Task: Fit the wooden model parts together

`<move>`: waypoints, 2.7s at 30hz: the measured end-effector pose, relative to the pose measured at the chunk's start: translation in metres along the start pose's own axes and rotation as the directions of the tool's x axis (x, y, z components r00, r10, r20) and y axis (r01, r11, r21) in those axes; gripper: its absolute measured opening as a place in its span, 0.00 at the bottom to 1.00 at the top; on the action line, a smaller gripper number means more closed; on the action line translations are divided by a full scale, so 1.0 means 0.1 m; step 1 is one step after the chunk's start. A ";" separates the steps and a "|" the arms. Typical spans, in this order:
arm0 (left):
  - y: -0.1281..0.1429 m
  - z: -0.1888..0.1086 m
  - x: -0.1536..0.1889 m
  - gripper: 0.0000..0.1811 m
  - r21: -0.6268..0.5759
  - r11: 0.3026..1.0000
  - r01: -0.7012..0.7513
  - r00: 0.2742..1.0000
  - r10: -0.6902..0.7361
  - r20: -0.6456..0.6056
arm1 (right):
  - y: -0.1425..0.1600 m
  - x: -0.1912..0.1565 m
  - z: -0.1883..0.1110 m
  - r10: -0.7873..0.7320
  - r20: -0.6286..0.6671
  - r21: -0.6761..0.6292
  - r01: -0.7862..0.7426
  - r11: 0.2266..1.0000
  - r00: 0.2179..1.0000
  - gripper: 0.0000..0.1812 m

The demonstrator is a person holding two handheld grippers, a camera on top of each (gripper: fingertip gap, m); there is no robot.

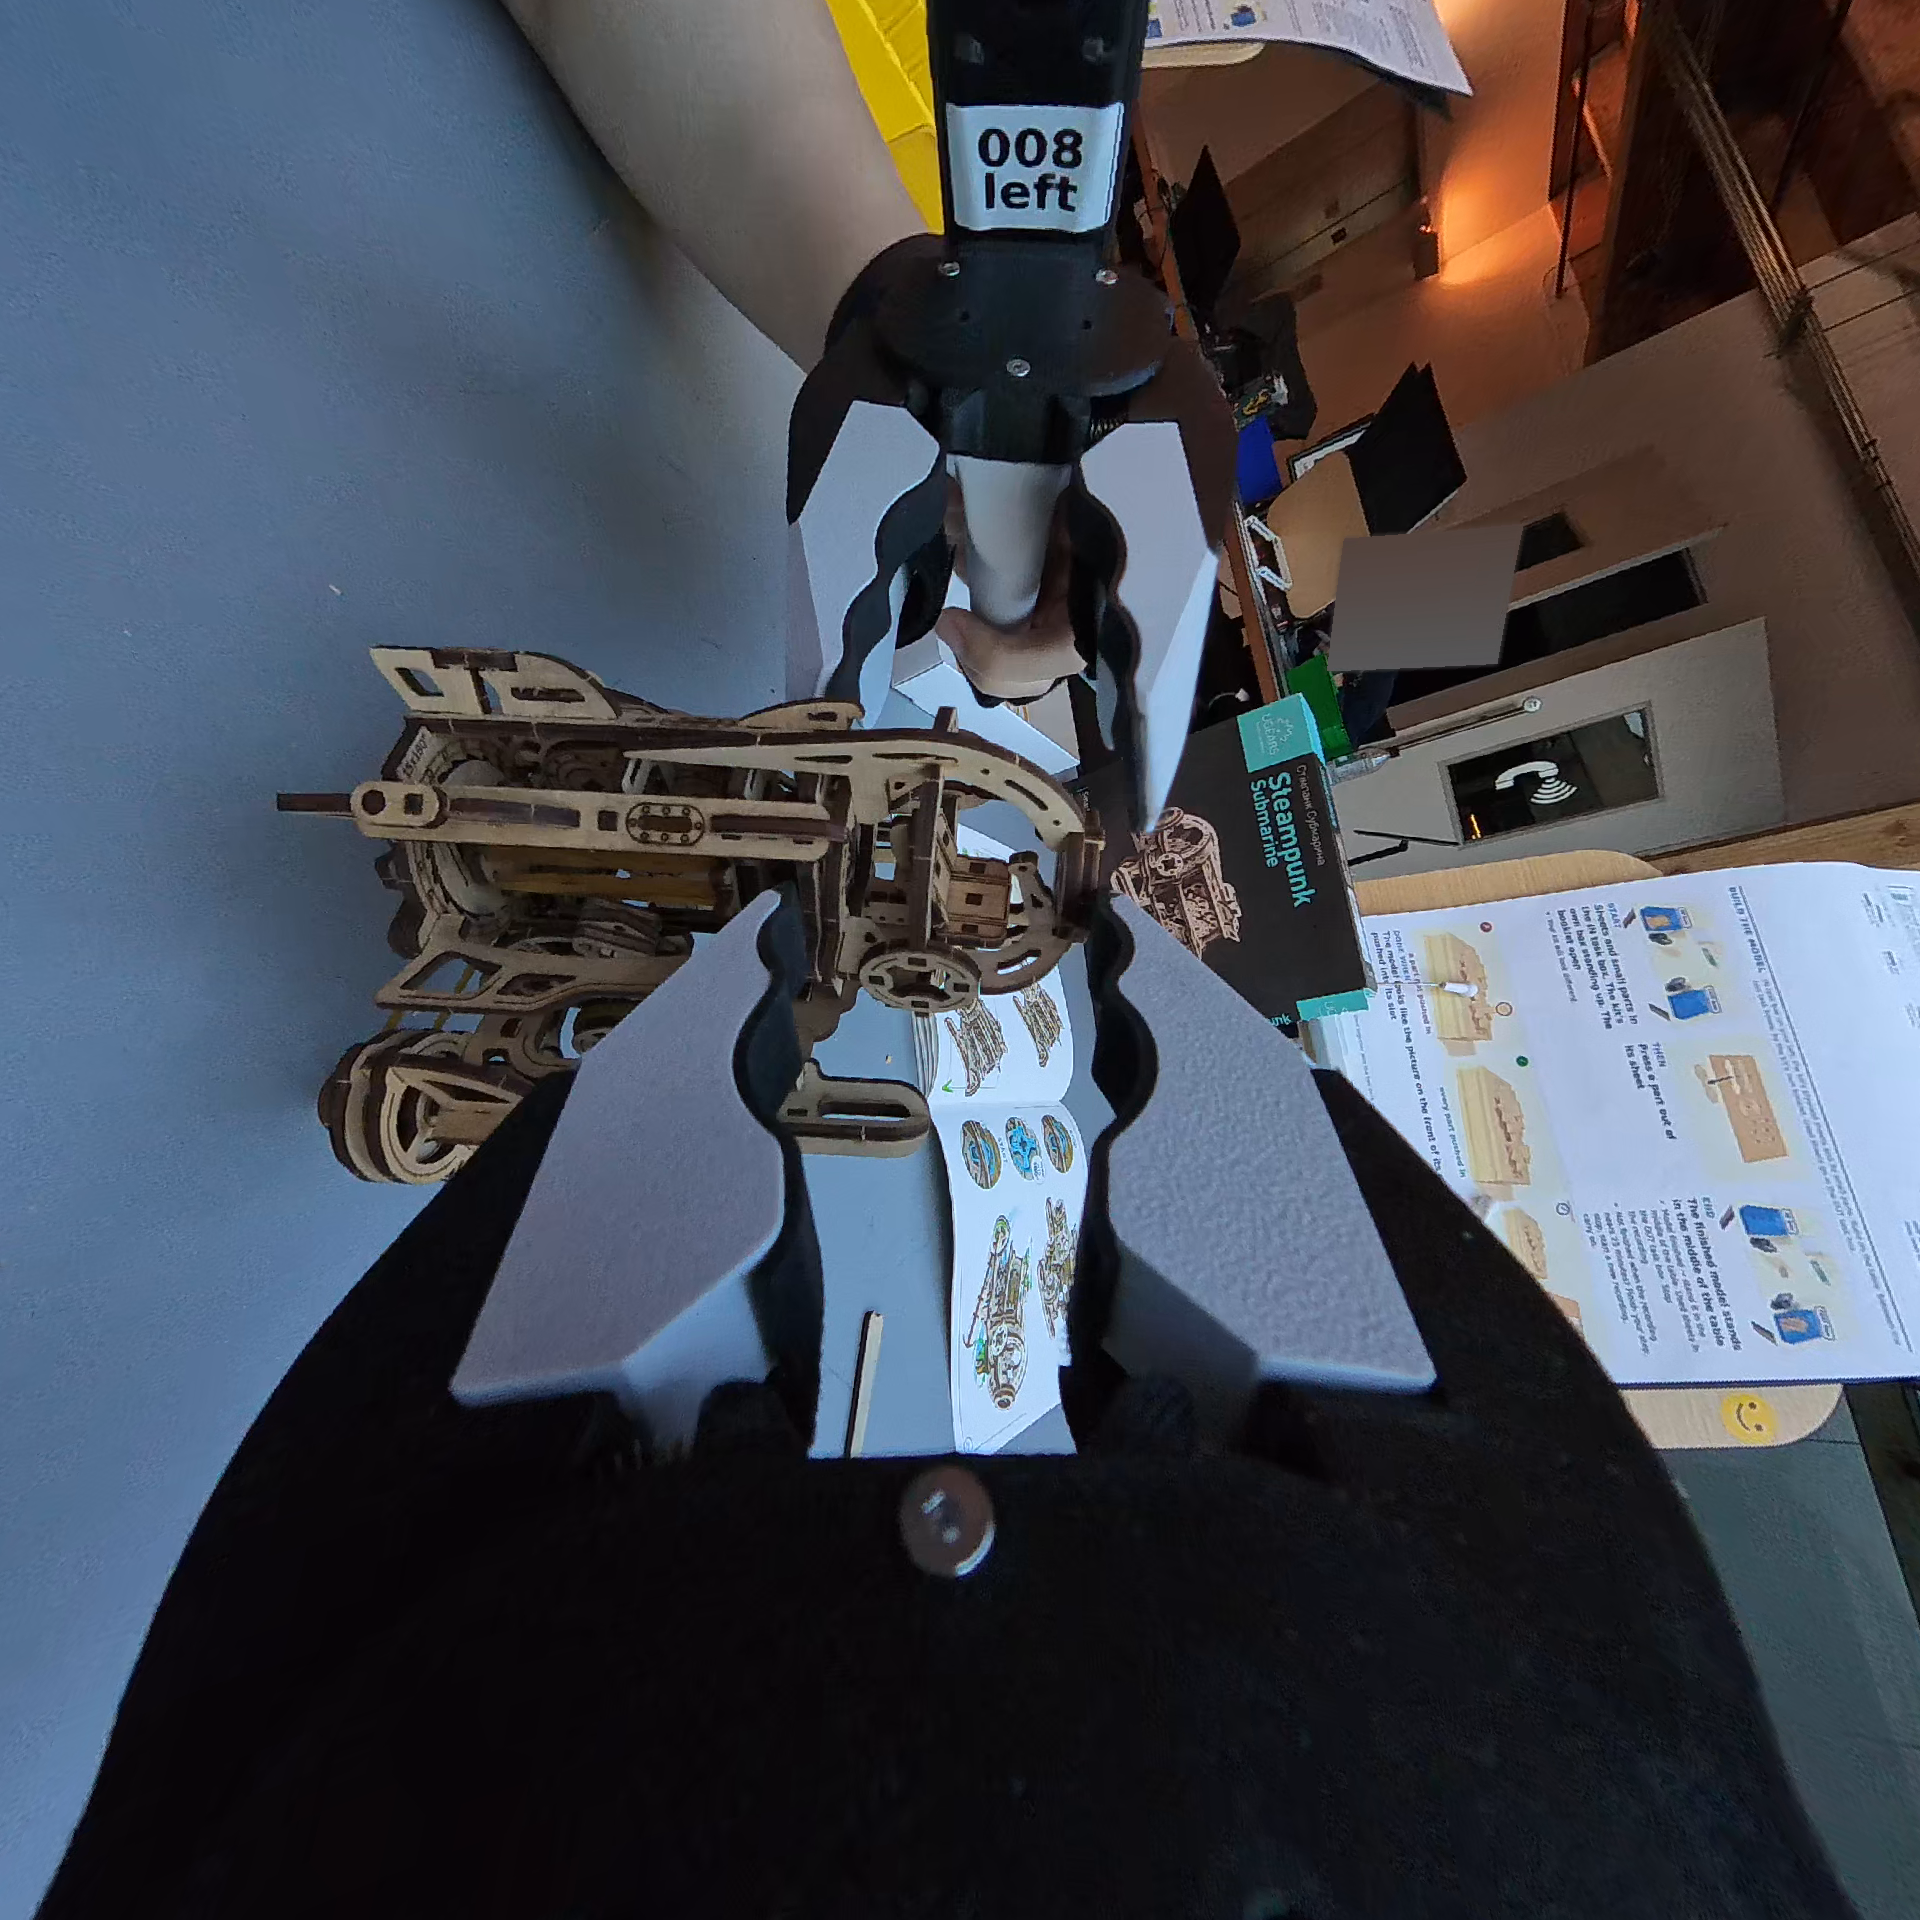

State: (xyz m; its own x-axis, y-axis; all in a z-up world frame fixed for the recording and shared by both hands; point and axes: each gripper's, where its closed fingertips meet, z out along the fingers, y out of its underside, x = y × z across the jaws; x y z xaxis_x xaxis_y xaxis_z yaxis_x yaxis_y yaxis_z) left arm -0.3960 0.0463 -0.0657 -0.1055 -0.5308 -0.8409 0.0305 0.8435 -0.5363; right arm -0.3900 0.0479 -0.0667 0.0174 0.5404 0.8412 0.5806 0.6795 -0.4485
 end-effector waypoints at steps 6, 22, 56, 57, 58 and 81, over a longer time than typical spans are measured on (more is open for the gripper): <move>0.03 0.01 0.01 0.33 -0.028 1.000 -0.009 1.000 0.009 -0.026 | 0.04 0.01 0.02 0.033 0.019 0.004 -0.033 0.999 0.999 0.29; 0.25 0.08 0.00 0.32 -0.060 0.985 0.165 0.977 -0.171 -0.127 | 0.24 0.05 0.11 0.214 0.108 0.044 -0.220 0.974 0.971 0.30; 0.41 0.04 -0.01 0.30 -0.127 0.964 0.233 0.969 -0.242 -0.059 | 0.39 0.05 0.18 0.343 0.126 0.089 -0.355 0.931 0.931 0.29; 0.43 0.03 -0.03 0.29 -0.134 0.966 0.219 0.973 -0.227 -0.048 | 0.40 0.05 0.18 0.348 0.120 0.093 -0.360 0.928 0.930 0.29; 0.44 0.01 -0.04 0.29 -0.139 0.968 0.211 0.975 -0.218 -0.036 | 0.41 0.06 0.17 0.359 0.113 0.098 -0.370 0.924 0.926 0.29; 0.35 -0.08 0.08 0.09 -0.154 0.951 0.267 0.962 -0.273 -0.016 | 0.43 0.08 0.15 0.383 0.036 0.186 -0.383 0.905 0.923 0.29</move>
State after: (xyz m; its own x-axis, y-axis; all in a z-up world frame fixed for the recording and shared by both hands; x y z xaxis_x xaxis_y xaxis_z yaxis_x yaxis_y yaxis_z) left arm -0.4041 0.0720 -0.0901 -0.1261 -0.7392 -0.6616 -0.1526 0.6734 -0.7233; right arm -0.3770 0.0886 -0.0831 0.2091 0.7771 0.5936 0.3674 0.5001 -0.7842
